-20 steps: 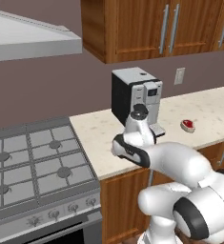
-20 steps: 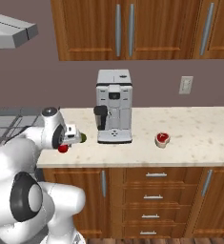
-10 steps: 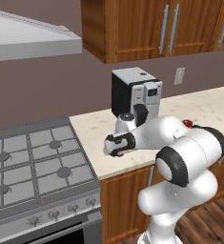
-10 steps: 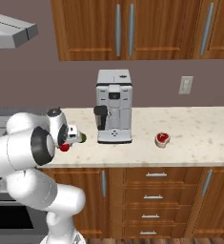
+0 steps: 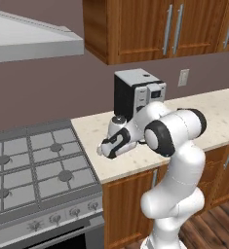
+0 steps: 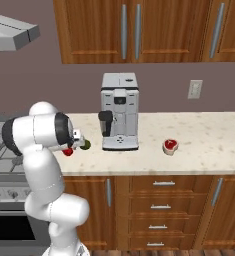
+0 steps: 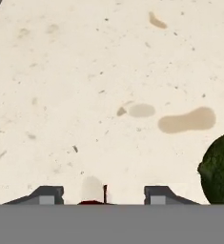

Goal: Open the fridge, remove the apple, lime, and steak, and place them on any counter.

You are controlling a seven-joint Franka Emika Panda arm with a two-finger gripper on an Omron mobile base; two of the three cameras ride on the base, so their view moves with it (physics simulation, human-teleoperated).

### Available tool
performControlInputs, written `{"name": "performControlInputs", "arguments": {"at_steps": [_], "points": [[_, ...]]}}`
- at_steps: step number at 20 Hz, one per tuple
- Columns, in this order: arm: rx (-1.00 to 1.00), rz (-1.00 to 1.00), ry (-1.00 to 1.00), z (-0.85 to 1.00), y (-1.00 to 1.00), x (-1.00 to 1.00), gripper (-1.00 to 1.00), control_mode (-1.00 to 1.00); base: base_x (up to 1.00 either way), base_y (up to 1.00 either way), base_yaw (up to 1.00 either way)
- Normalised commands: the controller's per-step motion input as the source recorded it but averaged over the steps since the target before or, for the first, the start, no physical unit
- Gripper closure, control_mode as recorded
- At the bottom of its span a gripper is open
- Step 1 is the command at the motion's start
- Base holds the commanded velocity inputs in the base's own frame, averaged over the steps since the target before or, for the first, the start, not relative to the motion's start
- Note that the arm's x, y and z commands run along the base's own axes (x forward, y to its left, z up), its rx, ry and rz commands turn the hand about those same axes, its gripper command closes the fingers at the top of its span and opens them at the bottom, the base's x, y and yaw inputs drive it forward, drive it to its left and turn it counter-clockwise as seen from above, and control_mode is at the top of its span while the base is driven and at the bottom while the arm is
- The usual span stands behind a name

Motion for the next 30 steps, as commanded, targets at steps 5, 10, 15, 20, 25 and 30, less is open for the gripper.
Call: {"name": "performControlInputs", "arguments": {"at_steps": [5,10,15,20,25,30], "points": [[0.0,0.0,-0.02,0.01,0.07,0.54,-1.0,-1.0,0.0,0.0,0.0],[0.09,0.0,-0.33,0.95,-0.22,-0.73,-1.0,-1.0,0.0,0.0,0.0],[0.07,0.0,-0.17,1.0,-0.4,-0.81,-1.0,-1.0,0.0,0.0,0.0],[0.02,0.0,-0.01,1.0,-0.39,-0.97,-1.0,-1.0,0.0,0.0,0.0],[0.0,0.0,0.0,1.0,-0.25,-1.0,-1.0,-1.0,0.0,0.0,0.0],[0.0,-0.01,0.0,0.93,-0.14,-1.0,-1.0,-1.0,0.0,0.0,0.0]]}}
